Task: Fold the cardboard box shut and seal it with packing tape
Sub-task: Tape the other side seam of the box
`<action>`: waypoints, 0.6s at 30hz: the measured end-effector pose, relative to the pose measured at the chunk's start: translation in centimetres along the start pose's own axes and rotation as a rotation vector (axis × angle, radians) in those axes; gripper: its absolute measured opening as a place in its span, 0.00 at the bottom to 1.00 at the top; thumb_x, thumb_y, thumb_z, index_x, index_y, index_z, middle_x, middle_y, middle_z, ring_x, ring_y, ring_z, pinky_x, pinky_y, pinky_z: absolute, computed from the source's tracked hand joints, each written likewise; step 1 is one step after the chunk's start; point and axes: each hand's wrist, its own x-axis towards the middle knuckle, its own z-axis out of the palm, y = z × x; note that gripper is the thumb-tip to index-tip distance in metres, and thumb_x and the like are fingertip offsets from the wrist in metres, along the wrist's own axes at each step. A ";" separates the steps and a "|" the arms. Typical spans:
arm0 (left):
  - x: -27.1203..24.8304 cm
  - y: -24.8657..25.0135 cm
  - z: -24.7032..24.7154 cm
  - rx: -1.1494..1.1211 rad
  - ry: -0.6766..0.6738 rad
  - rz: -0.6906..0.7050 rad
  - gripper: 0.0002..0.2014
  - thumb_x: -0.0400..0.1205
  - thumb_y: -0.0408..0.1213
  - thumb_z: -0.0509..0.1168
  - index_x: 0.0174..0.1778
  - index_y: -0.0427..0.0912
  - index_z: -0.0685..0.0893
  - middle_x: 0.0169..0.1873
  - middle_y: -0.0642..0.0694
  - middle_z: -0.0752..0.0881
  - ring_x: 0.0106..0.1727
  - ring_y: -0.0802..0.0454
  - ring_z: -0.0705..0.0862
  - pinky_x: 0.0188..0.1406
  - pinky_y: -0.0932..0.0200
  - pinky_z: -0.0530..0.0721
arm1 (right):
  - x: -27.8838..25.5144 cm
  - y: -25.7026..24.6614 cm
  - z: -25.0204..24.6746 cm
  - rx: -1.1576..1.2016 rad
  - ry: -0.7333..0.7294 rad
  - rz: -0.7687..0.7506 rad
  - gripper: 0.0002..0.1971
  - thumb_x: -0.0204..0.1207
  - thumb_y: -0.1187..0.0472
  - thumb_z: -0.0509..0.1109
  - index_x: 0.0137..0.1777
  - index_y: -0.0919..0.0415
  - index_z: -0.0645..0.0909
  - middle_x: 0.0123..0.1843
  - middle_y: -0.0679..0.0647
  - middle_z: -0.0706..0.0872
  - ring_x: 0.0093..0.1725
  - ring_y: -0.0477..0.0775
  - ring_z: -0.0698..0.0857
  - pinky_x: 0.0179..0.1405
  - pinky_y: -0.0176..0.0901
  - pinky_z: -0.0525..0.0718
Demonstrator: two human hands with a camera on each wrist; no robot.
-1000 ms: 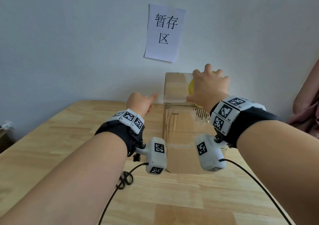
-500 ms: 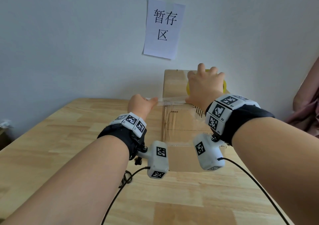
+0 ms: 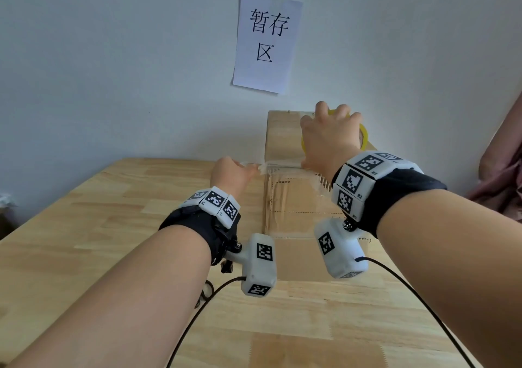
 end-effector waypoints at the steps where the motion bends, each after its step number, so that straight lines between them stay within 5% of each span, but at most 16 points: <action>1: -0.2 -0.1 0.1 -0.026 -0.007 -0.009 0.16 0.77 0.39 0.70 0.25 0.39 0.76 0.24 0.44 0.78 0.25 0.49 0.75 0.31 0.59 0.74 | 0.0 0.0 -0.1 0.002 -0.003 -0.002 0.28 0.72 0.48 0.71 0.70 0.56 0.71 0.67 0.60 0.69 0.64 0.73 0.73 0.61 0.65 0.76; 6: -1.1 -0.5 0.7 -0.178 -0.127 -0.112 0.13 0.81 0.37 0.66 0.31 0.39 0.77 0.27 0.47 0.79 0.24 0.55 0.74 0.22 0.65 0.74 | -0.2 0.7 -0.3 0.057 -0.005 -0.007 0.29 0.75 0.38 0.61 0.69 0.56 0.73 0.65 0.60 0.72 0.63 0.71 0.74 0.60 0.62 0.76; 9: -1.3 -0.7 1.1 -0.260 -0.180 -0.196 0.12 0.81 0.37 0.67 0.33 0.37 0.78 0.26 0.49 0.79 0.19 0.59 0.74 0.16 0.69 0.71 | -0.3 1.0 -0.4 0.162 0.010 0.015 0.26 0.78 0.42 0.54 0.69 0.58 0.73 0.66 0.60 0.74 0.62 0.68 0.74 0.58 0.58 0.76; 14: -1.6 -0.7 1.7 -0.427 -0.211 -0.382 0.12 0.81 0.38 0.67 0.33 0.40 0.77 0.24 0.50 0.77 0.18 0.60 0.72 0.23 0.66 0.71 | -0.2 2.0 0.1 0.363 0.111 0.050 0.31 0.73 0.44 0.68 0.71 0.59 0.67 0.68 0.62 0.71 0.57 0.64 0.78 0.46 0.50 0.70; 18: -2.0 -1.1 2.2 -0.656 -0.224 -0.572 0.11 0.79 0.40 0.70 0.40 0.39 0.77 0.27 0.49 0.76 0.23 0.58 0.72 0.22 0.67 0.74 | -0.8 3.0 1.7 0.656 0.151 0.184 0.34 0.68 0.38 0.71 0.70 0.55 0.70 0.69 0.60 0.69 0.65 0.65 0.71 0.57 0.53 0.74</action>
